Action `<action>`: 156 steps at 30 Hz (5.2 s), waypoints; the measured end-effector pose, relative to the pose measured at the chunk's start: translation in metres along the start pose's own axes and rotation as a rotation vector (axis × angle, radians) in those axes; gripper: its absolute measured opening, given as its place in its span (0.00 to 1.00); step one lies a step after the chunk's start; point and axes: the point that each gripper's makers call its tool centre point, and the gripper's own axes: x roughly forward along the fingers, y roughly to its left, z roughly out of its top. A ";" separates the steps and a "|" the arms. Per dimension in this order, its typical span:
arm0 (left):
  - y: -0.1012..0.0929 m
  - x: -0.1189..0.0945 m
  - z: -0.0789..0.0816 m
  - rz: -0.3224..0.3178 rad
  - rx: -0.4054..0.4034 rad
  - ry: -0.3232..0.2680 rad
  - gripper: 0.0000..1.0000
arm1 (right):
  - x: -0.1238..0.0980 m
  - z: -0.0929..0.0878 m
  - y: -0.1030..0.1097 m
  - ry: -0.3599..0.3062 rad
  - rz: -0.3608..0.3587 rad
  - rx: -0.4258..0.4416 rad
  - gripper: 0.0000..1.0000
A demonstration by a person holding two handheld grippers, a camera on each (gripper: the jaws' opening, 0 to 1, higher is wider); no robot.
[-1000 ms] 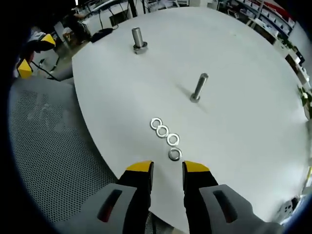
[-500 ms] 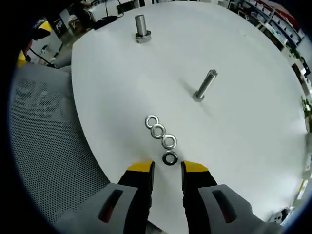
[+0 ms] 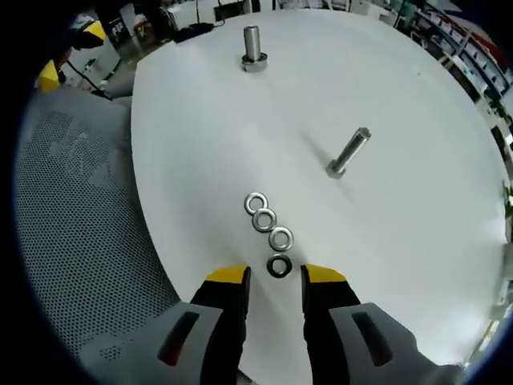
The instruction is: Place the washer onto the threaded stud by aligning its center hole with the stud, sliding it down to the base, and recovering from edge contact or off-axis alignment until the washer reaches the visible bottom stop.
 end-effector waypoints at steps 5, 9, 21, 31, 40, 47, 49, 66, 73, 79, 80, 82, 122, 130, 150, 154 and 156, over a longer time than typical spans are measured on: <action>0.001 0.000 0.000 0.006 0.002 0.000 0.29 | 0.000 -0.001 0.004 0.064 0.004 -0.109 0.27; 0.002 -0.001 0.000 0.009 -0.002 -0.003 0.29 | 0.000 0.000 0.004 0.077 0.009 -0.109 0.26; 0.005 -0.001 0.000 0.021 -0.006 0.000 0.29 | 0.002 0.001 0.000 0.183 0.014 -0.201 0.16; 0.005 -0.002 0.000 0.022 -0.014 -0.007 0.29 | 0.003 0.001 -0.003 0.238 0.031 -0.222 0.13; 0.006 -0.001 -0.001 0.028 -0.009 0.005 0.29 | 0.002 -0.001 -0.002 0.258 -0.004 -0.187 0.13; 0.005 -0.001 0.000 0.021 -0.009 0.000 0.29 | 0.000 -0.003 0.000 0.186 -0.034 -0.160 0.13; 0.006 -0.001 0.001 0.028 -0.005 -0.006 0.29 | 0.001 -0.003 0.000 0.172 -0.040 -0.153 0.13; 0.009 -0.002 0.002 0.043 -0.007 -0.008 0.29 | 0.000 -0.006 -0.003 0.130 -0.042 -0.072 0.13; 0.010 -0.003 0.003 0.051 -0.011 -0.017 0.29 | -0.013 -0.004 -0.008 0.119 -0.060 -0.063 0.13; 0.009 -0.003 0.004 0.046 0.000 -0.017 0.29 | -0.026 0.005 -0.020 0.105 -0.085 -0.062 0.13; 0.009 -0.003 0.003 0.046 0.000 -0.017 0.29 | -0.027 0.007 -0.021 0.100 -0.087 -0.059 0.13; 0.010 -0.004 0.004 0.048 -0.001 -0.021 0.29 | -0.033 0.014 -0.021 0.085 -0.088 -0.057 0.13; 0.013 -0.006 0.006 0.066 -0.008 -0.032 0.29 | -0.077 0.114 -0.053 -0.087 -0.127 -0.129 0.13; 0.015 -0.006 0.006 0.069 -0.019 -0.034 0.29 | -0.064 0.105 -0.052 -0.042 -0.107 -0.143 0.13; 0.014 -0.005 0.002 0.057 -0.018 -0.016 0.28 | -0.041 0.095 -0.050 -0.001 -0.095 -0.112 0.13; 0.014 -0.005 0.002 0.059 -0.018 -0.015 0.28 | -0.040 0.092 -0.050 0.007 -0.093 -0.121 0.13; 0.014 -0.005 0.002 0.058 -0.020 -0.014 0.28 | -0.039 0.092 -0.051 0.005 -0.092 -0.118 0.13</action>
